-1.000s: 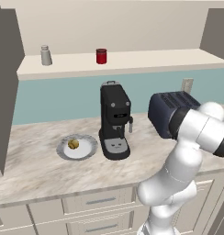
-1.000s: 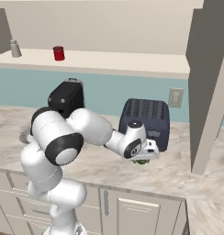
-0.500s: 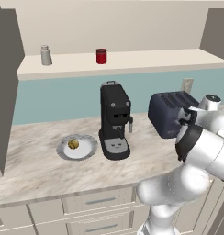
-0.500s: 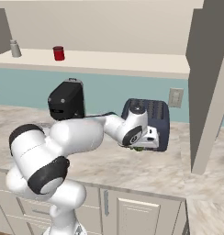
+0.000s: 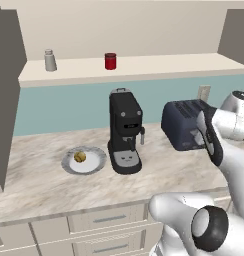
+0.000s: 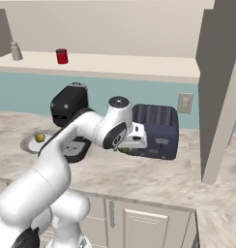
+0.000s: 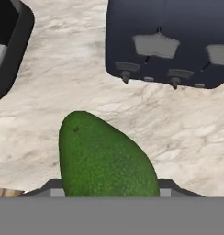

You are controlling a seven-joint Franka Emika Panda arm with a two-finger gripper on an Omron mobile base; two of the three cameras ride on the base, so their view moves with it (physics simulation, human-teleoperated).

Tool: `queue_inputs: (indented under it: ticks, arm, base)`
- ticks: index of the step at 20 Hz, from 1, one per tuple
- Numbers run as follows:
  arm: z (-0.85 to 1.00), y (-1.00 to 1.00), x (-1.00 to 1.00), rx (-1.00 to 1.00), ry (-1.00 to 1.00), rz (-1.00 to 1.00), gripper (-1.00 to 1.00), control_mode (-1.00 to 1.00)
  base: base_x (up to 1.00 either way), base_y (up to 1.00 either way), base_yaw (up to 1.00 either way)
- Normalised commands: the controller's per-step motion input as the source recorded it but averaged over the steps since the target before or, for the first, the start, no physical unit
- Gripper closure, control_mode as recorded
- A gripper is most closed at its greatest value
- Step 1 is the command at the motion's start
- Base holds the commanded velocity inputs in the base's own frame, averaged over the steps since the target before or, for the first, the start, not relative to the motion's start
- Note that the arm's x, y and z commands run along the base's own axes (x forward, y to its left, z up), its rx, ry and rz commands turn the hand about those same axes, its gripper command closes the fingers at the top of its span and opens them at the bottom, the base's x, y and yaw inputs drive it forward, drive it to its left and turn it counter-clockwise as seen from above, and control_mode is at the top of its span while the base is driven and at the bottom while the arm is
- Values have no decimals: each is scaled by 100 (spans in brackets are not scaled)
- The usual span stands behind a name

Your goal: Pick the avocado and bread from the counter and place them on the plate. Then pick the jam from the cabinet and place it next to the plate. Lastly close the cabinet door.

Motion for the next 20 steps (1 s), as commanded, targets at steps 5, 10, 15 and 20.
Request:
queue_inputs:
  ticks: [5, 10, 15, 20]
  arm:
    - [17, 100, -100, -10, -11, 5, 100, -100]
    - [19, 100, -90, -9, -6, 2, 100, -100]
    - [28, 100, -37, -8, -6, 0, 100, -100]
    - [40, 100, 0, -3, 0, 0, 100, -100]
  base:
    - [0, 0, 0]
    - [0, 0, 0]
    - [0, 0, 0]
    - [0, 0, 0]
